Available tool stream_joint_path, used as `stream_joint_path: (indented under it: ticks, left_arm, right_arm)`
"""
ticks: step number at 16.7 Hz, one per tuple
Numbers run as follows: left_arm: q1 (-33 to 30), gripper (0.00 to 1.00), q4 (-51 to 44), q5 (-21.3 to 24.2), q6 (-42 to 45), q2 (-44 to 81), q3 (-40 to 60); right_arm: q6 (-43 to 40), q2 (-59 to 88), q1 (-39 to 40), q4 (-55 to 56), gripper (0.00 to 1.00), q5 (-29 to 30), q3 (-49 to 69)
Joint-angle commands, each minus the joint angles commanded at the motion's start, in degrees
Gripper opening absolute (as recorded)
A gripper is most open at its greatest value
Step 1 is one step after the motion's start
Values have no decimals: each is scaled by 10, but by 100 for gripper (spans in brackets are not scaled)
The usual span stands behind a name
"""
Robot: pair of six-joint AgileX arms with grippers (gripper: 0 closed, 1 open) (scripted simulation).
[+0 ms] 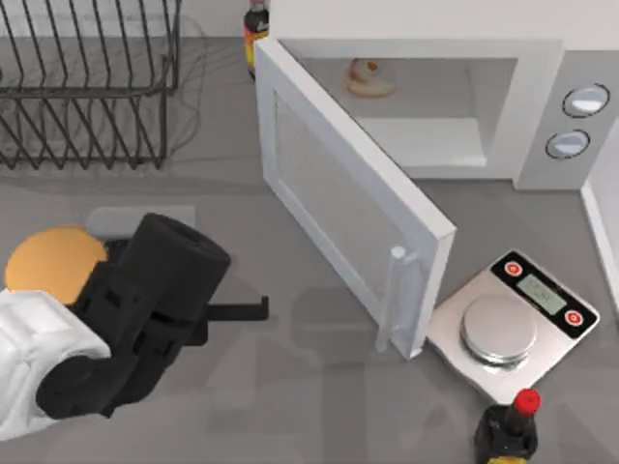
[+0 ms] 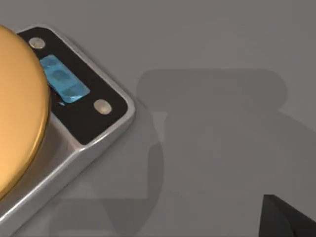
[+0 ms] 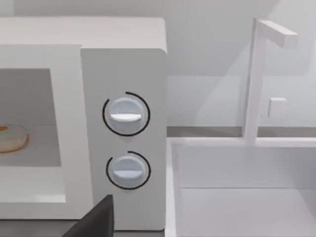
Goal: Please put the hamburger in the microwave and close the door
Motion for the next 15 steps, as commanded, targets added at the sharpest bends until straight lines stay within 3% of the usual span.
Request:
stream_joint_path:
  ticks: [6,15]
  left_arm:
    - [-112,0,-40,-61,-100,114,100]
    - [-143,0,-64,-74,-131,160,149]
  right_arm:
    - [0,0,0,0,100,0,0]
    - [0,0,0,0,100,0,0]
